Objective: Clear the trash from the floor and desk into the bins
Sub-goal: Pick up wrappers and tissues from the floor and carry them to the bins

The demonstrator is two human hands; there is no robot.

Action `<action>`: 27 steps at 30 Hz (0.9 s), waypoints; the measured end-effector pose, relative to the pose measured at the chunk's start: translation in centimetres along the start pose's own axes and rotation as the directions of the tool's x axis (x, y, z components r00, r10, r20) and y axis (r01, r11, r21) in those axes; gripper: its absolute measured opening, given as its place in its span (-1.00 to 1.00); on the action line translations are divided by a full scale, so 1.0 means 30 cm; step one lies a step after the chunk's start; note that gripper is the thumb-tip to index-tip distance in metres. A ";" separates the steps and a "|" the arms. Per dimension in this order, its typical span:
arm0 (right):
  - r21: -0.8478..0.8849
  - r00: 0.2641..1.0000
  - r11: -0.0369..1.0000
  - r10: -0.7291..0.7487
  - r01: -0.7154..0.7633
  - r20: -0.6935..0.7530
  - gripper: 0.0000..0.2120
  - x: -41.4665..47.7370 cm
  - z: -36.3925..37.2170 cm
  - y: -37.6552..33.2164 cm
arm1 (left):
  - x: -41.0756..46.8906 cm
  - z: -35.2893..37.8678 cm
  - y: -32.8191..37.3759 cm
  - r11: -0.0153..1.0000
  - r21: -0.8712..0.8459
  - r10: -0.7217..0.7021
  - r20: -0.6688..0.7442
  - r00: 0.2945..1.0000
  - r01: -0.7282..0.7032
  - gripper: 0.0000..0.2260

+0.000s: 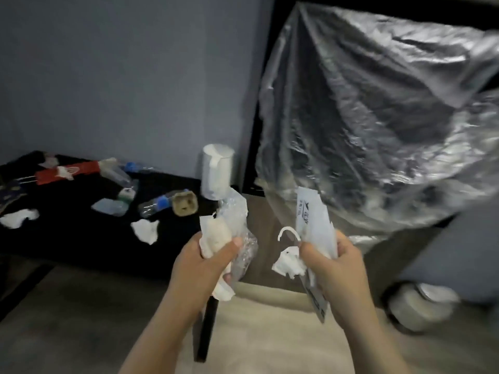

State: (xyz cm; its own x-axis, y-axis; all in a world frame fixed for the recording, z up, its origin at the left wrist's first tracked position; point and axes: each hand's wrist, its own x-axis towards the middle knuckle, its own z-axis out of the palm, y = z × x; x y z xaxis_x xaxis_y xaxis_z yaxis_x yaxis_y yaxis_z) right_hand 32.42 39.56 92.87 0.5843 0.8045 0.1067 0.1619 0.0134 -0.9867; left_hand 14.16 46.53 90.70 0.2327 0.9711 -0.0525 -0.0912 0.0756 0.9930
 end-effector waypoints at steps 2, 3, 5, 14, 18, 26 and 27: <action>-0.004 0.995 1.000 0.008 -0.008 -0.097 -0.77 -0.022 -0.160 0.014 | -0.020 0.144 -0.008 0.999 0.051 0.013 0.099 0.995 -0.018 -0.73; -0.003 0.990 1.000 0.010 -0.010 -0.144 -0.78 -0.035 -0.242 0.024 | -0.037 0.220 -0.014 0.998 0.066 0.015 0.149 0.989 -0.025 -0.73; -0.020 0.973 1.000 0.005 -0.010 -0.233 -0.78 -0.067 -0.405 0.043 | -0.082 0.377 -0.028 0.997 0.076 0.010 0.235 0.972 -0.028 -0.71; 0.008 0.867 1.000 -0.013 0.020 -0.499 -0.78 -0.249 -1.188 0.085 | -0.394 1.123 -0.101 0.992 0.102 0.014 0.502 0.865 -0.076 -0.76; -0.008 0.799 1.000 0.006 -0.013 -0.602 -0.82 -0.352 -1.522 0.125 | -0.538 1.451 -0.139 0.992 0.083 0.020 0.633 0.774 -0.093 -0.81; 0.019 0.612 0.997 0.061 -0.075 -0.789 -0.86 -0.457 -2.008 0.227 | -0.699 1.989 -0.231 0.991 0.094 -0.021 0.825 0.565 -0.099 -0.75; 0.024 0.589 0.996 0.068 -0.083 -0.805 -0.91 -0.452 -2.058 0.247 | -0.704 2.050 -0.248 0.991 0.098 -0.033 0.842 0.538 -0.092 -0.72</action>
State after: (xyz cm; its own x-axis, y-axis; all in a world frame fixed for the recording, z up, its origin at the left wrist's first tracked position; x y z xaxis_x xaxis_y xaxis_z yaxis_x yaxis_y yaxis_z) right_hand 74.80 -7.92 91.66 0.9955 -0.0033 0.0945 0.0943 -0.0391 -0.9948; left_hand 69.49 11.55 90.95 0.9438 0.3293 0.0287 -0.0175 -0.0370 0.9992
